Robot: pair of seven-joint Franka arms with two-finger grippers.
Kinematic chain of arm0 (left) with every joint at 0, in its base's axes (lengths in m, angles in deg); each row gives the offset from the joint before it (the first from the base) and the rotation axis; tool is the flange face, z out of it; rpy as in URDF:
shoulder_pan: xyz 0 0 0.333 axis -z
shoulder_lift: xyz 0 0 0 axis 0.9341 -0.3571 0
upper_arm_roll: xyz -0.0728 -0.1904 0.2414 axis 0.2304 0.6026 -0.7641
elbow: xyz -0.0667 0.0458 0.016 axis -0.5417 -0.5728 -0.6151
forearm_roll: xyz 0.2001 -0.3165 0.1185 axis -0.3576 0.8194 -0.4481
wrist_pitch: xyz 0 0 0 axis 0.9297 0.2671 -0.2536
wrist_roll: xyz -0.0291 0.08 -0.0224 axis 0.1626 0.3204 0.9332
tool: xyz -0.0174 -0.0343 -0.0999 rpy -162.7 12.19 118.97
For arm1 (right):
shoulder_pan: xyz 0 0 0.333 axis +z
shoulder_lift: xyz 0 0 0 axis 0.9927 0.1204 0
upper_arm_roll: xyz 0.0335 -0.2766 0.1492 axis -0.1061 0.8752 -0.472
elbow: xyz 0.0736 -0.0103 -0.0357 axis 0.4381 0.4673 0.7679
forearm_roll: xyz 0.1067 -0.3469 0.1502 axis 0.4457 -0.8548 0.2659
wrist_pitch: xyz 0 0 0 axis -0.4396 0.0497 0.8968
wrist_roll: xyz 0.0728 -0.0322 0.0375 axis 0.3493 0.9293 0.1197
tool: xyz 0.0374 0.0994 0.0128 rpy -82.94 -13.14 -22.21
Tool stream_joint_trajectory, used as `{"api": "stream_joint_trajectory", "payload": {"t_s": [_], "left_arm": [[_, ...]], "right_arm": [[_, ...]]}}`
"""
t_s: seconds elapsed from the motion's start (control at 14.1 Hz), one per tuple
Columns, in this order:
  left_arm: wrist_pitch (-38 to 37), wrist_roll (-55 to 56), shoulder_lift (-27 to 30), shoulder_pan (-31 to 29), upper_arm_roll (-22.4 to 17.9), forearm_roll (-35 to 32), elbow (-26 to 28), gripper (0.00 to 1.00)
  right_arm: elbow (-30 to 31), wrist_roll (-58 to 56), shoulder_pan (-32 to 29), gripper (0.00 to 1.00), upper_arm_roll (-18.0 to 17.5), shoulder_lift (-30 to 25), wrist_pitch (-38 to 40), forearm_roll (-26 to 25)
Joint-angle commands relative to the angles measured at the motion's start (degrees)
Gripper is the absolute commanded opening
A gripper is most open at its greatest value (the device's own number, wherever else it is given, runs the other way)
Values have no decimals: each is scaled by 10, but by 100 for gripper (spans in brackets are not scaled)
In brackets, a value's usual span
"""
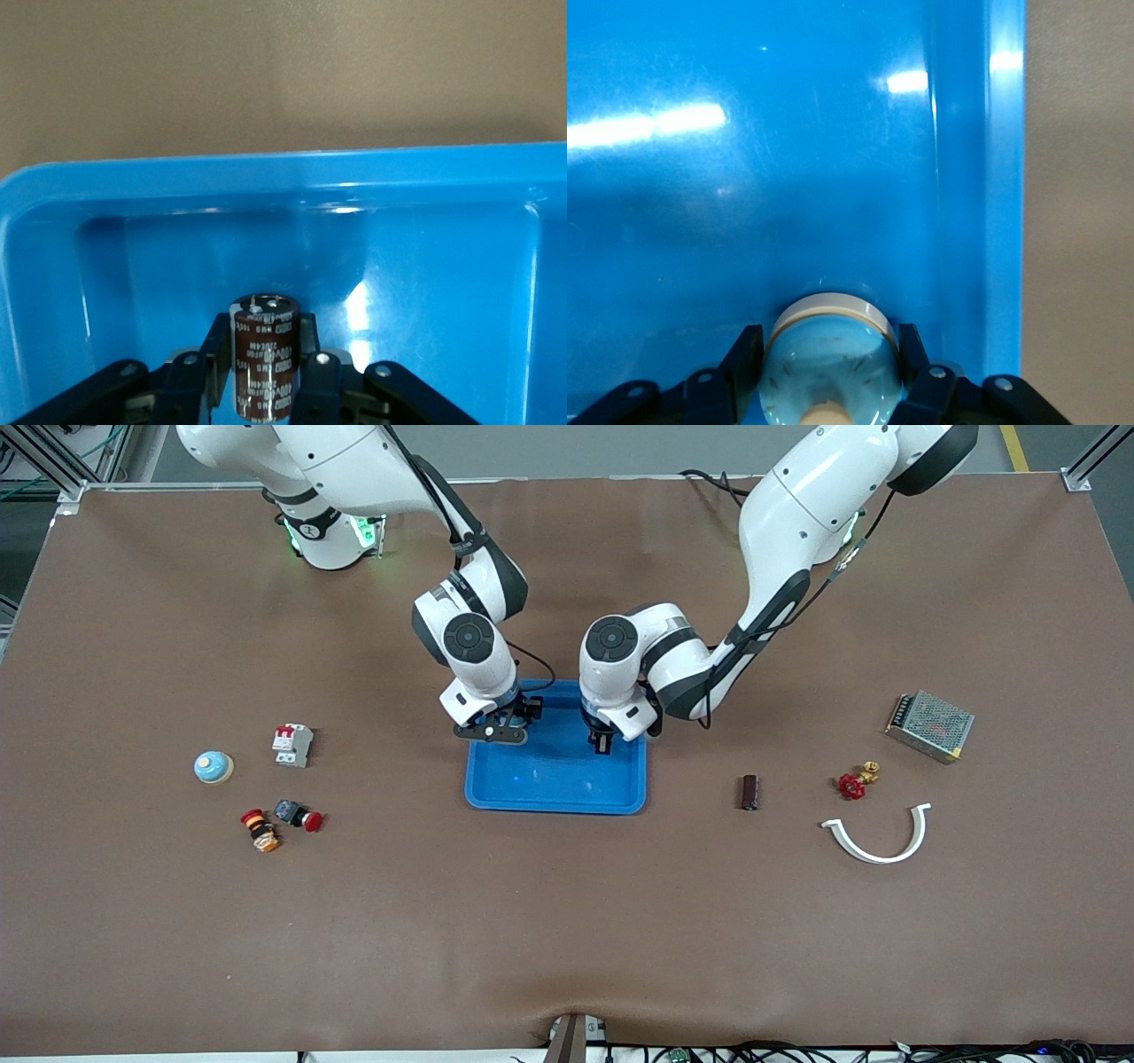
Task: Place electrolytic capacitor and blue bell in tray
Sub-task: 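Open both grippers over the blue tray and lift them away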
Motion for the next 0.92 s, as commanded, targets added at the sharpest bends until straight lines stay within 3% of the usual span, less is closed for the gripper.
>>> {"api": "stream_joint_trajectory", "payload": {"t_s": [0.0, 0.07, 0.14, 0.21, 0.28, 0.35, 0.57, 0.85], "left_arm": [[10, 21, -10, 16, -15, -18, -10, 0], [11, 21, -11, 17, -15, -19, -10, 0], [11, 21, -11, 17, -15, -18, -10, 0], [11, 20, -11, 17, -15, -20, -10, 0], [10, 15, -11, 16, -15, -37, -10, 2], [9, 15, -11, 16, -15, -64, -10, 99], [9, 16, -9, 15, -15, -69, -10, 100], [-18, 15, 5, 14, -10, -60, -24, 100]], "right_arm": [[-1, 3, 5, 37, 5, -1, -4, 13], [-1, 3, 5, 38, 5, -1, -5, 13], [-1, 4, 5, 50, 5, -1, -4, 13], [-2, 4, 4, 84, 5, -1, -4, 13], [-2, 8, 4, 100, 5, -1, -3, 13], [-2, 9, 4, 100, 5, -2, -2, 13], [-3, 3, -1, 100, 7, -24, 22, 12], [-15, -32, -26, 100, 11, -84, 136, 6]]}}
